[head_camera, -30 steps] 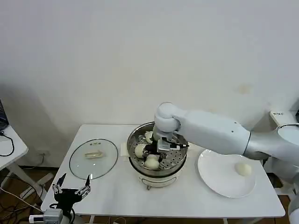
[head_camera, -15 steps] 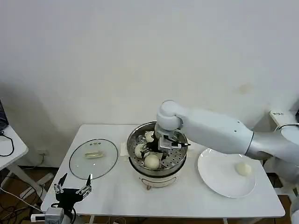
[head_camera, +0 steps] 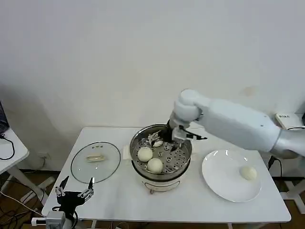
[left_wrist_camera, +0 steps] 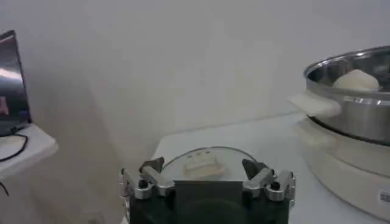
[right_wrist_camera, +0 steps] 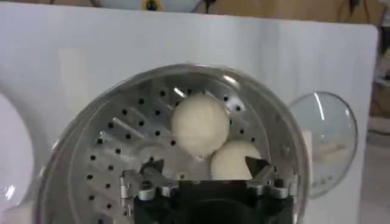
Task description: Take steamed baozi put them in steamer then cover it.
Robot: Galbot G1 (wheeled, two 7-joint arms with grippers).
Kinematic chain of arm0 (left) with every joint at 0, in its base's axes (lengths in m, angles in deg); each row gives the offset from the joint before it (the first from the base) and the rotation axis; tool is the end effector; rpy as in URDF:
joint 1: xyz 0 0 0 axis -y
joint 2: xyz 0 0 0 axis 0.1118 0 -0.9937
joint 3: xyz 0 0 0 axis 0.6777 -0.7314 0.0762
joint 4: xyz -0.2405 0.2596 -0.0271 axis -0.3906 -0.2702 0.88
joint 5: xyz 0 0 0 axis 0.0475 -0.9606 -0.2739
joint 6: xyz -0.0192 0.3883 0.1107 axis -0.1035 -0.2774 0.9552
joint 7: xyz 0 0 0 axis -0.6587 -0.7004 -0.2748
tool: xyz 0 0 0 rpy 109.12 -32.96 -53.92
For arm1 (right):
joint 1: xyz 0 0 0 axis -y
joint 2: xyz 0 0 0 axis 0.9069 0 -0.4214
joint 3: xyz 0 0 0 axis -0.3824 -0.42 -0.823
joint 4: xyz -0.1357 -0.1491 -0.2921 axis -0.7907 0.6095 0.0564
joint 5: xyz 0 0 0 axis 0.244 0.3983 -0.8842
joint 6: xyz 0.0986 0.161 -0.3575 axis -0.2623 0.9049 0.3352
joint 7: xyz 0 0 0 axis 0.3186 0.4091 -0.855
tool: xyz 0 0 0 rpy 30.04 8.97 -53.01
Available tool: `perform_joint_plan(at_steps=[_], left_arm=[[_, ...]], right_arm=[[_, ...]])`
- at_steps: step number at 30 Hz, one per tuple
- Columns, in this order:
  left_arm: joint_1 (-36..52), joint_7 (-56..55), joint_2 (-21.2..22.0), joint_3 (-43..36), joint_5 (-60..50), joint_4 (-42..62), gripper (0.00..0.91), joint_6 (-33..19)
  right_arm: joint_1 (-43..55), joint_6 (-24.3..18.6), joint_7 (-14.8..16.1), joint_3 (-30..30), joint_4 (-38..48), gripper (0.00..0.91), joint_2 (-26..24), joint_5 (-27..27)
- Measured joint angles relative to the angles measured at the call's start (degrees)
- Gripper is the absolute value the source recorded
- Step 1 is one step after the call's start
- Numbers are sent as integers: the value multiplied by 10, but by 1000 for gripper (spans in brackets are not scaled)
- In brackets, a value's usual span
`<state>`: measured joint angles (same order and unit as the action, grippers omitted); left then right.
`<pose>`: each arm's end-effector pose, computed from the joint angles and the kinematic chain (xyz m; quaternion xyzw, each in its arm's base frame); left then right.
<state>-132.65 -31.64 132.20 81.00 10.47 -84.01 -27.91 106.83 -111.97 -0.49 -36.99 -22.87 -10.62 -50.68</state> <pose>0.1869 0.0798 -0.2639 0.0360 -0.9822 -0.1098 0.1482 0.5500 0.1005 -0.0412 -0.6472 0.2034 -0.7333 0.0439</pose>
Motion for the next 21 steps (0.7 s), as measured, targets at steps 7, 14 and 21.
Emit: perform_joint_plan(at_steps=[7, 14, 21], left_arm=[[8, 6, -8, -11, 0, -2, 907, 3], [18, 11, -19, -20, 8, -2, 907, 9], [25, 13, -30, -29, 15, 3, 907, 9]], right_arm=[[1, 77, -55, 15, -7, 907, -80, 43], [-20, 197, -104, 36, -28, 907, -178, 88], [-63, 323, -105, 67, -44, 907, -260, 113]])
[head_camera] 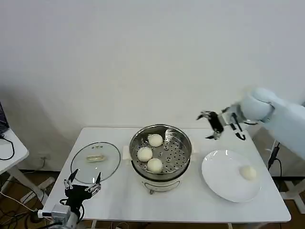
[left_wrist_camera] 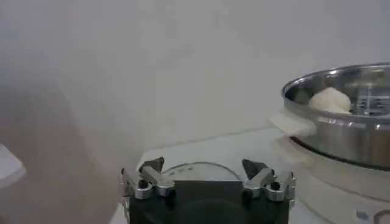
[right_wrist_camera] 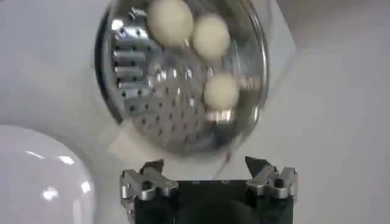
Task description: Take steamed baozi put them in steamer then cover it.
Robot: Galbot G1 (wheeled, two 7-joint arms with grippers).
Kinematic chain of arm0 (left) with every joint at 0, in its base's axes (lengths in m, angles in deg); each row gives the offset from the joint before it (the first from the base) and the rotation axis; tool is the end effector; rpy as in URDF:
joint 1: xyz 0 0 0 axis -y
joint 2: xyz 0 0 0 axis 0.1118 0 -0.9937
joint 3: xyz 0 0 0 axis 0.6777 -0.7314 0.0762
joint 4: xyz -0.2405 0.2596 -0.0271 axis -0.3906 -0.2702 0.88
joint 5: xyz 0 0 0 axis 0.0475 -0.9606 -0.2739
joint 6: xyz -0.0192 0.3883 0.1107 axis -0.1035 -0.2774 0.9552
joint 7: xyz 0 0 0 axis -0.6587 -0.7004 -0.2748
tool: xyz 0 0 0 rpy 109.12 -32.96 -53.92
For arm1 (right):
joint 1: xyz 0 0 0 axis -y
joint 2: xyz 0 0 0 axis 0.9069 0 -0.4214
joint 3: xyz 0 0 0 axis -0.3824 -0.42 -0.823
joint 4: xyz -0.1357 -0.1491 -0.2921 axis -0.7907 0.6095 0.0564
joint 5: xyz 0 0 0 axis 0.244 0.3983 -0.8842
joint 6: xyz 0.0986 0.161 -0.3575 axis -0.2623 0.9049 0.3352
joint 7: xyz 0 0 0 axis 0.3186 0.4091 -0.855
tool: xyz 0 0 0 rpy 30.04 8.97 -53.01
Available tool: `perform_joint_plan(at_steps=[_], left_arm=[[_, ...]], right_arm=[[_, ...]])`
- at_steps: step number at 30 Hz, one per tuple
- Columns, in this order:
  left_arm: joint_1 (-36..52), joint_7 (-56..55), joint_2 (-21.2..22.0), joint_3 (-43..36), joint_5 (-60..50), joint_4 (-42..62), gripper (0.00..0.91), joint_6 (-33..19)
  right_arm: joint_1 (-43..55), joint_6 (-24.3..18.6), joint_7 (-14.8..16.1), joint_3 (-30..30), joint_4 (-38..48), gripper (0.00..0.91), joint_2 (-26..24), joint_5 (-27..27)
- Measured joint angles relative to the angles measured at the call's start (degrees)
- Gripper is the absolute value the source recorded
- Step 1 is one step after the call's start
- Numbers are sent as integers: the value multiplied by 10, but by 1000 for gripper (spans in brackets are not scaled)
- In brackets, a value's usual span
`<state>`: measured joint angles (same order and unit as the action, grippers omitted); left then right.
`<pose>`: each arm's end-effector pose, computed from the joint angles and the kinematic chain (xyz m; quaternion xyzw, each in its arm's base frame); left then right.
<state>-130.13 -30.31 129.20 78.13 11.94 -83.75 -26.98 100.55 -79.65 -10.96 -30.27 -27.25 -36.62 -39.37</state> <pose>0.2032 0.0699 -0.2564 -0.0085 -0.9854 -0.1056 0.1331 0.5236 -0.1265 -0.0479 0.4745 -0.5739 0.6343 0.2079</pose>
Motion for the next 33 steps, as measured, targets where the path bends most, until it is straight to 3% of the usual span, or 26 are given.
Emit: perform_joint_plan(at_steps=[8, 14, 24, 33], left_arm=[[5, 2, -4, -9, 0, 6, 907, 1], [2, 2, -1, -10, 0, 4, 907, 1], [-6, -2, 1, -5, 0, 4, 907, -1], [-8, -2, 2, 1, -1, 6, 907, -1]], right_arm=[[-65, 103, 25, 32, 14, 907, -38, -8], [-119, 156, 45, 58, 33, 907, -41, -31], [-184, 198, 52, 87, 70, 907, -31, -61], [-213, 210, 57, 101, 106, 907, -11, -84]])
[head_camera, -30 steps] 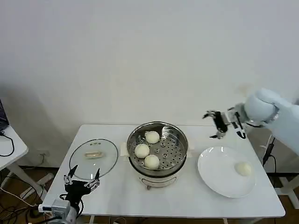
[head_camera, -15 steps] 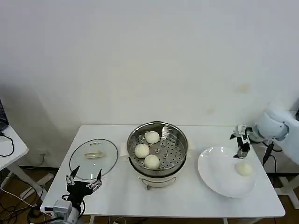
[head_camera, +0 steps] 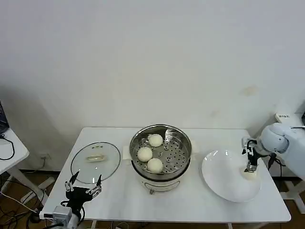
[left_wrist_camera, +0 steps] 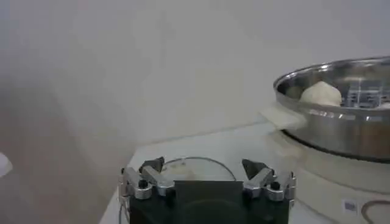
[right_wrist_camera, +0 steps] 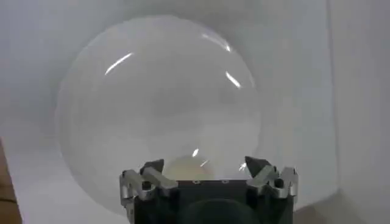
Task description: Take steamed baozi put them in steamer then cover it.
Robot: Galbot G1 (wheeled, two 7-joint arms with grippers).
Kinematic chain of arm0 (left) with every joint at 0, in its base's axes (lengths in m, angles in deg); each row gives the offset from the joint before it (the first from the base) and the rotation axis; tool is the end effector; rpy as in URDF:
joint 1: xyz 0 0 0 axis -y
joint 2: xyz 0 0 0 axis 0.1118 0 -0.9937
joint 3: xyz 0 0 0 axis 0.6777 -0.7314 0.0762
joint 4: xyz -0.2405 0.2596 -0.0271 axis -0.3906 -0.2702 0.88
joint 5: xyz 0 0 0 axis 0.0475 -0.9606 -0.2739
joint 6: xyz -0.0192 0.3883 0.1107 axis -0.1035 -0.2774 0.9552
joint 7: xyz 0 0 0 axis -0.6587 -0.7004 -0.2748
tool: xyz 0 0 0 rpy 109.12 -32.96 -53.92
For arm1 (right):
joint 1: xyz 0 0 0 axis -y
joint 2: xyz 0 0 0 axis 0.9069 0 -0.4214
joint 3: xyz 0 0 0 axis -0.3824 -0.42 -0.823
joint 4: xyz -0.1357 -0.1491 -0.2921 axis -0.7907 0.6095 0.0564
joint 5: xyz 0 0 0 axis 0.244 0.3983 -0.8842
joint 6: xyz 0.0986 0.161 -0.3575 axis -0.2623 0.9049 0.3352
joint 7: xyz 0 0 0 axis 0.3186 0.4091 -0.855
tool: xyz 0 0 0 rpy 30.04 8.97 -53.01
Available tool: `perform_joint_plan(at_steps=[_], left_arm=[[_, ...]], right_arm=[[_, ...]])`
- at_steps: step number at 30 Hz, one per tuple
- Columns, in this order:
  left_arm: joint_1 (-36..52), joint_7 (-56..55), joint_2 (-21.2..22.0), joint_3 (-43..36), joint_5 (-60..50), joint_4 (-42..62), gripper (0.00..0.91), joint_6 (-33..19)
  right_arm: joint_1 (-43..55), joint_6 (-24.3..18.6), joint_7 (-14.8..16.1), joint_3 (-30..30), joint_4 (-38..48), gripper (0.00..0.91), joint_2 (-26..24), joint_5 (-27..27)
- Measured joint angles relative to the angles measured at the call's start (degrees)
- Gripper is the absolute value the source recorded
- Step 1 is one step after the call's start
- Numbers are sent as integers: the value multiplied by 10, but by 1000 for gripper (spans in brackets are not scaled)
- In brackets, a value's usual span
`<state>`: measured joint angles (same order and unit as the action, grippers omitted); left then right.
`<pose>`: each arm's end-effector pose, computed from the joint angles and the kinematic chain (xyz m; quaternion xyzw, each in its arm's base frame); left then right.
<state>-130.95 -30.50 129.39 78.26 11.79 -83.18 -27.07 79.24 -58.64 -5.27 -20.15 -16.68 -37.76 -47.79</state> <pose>0.1995 0.0710 -0.2633 -0.0055 -0.9839 -0.1054 0.1444 0.5139 -0.2155 -0.1857 0.3653 -0.5936 0.5156 0.4983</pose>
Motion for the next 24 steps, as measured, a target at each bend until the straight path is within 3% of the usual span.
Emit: perform_joint_plan(at_steps=[8, 24], left_arm=[[2, -3, 1, 4, 0, 9, 907, 0], [6, -1, 1, 5, -1, 21, 907, 0]], right_arm=[[-3, -8, 5, -10, 25, 907, 5, -18], [-15, -72, 2, -23, 82, 907, 38, -68]])
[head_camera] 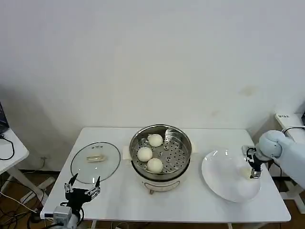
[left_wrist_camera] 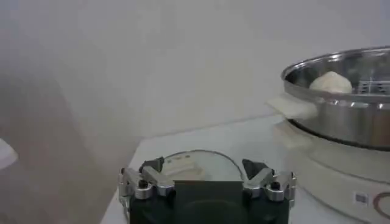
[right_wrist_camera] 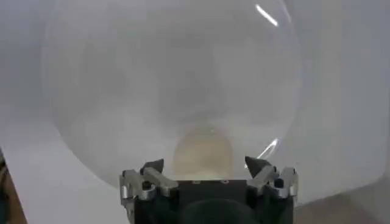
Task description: Take steamed baozi put them in steamer then cover it.
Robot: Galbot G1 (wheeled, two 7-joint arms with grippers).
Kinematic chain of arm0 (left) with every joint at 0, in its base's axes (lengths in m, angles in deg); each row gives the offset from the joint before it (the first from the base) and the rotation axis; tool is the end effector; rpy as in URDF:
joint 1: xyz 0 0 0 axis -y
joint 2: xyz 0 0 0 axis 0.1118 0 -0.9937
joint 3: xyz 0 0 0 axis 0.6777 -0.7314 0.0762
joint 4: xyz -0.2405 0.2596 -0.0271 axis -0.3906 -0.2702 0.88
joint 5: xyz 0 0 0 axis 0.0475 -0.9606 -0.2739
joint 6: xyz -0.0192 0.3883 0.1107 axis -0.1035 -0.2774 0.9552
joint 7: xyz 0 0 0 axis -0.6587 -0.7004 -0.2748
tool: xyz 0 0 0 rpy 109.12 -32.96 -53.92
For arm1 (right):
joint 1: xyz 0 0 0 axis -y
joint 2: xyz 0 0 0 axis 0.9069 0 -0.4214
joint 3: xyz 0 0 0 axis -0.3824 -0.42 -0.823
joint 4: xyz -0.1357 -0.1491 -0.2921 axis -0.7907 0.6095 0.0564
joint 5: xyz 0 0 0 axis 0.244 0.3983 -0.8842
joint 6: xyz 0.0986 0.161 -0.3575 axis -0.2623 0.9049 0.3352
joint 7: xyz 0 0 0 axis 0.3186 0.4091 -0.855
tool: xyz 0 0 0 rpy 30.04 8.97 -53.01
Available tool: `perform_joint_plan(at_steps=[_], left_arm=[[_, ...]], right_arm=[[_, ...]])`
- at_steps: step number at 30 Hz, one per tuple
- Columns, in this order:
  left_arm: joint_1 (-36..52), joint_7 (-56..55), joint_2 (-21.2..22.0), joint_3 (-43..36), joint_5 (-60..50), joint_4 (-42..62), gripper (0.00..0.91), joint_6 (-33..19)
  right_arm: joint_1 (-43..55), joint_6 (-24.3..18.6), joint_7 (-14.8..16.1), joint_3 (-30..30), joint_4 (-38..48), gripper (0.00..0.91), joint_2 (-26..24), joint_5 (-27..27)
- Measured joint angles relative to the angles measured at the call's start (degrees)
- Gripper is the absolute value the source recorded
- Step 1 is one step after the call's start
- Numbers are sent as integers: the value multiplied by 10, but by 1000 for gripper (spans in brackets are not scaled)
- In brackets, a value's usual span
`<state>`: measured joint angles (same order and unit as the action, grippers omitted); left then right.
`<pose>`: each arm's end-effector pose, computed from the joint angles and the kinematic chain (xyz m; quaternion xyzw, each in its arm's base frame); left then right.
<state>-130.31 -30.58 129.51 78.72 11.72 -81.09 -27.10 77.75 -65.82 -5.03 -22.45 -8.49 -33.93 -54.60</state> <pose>0.2026 0.0758 -0.2753 0.0006 -0.9822 -0.1040 0.1566 0.5245 -0.2320 -0.2359 0.3828 -0.5345 0.5513 0.5136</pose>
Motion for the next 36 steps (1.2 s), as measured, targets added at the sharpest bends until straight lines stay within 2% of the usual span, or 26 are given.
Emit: perform_joint_plan(at_steps=[15, 30, 33, 35, 36], left_arm=[[4, 1, 2, -1, -2, 6, 907, 0], [10, 3, 1, 5, -2, 9, 907, 0], [13, 4, 1, 8, -1, 12, 907, 1], [13, 4, 1, 9, -1, 14, 907, 1], [14, 3, 2, 8, -1, 16, 907, 0]], right_arm=[[-6, -23, 2, -6, 30, 907, 14, -36], [-10, -31, -2, -4, 50, 907, 32, -49], [-10, -32, -2, -6, 50, 776, 31, -47], [-11, -32, -2, -6, 51, 736, 32, -46], [-11, -32, -2, -6, 52, 665, 33, -46]])
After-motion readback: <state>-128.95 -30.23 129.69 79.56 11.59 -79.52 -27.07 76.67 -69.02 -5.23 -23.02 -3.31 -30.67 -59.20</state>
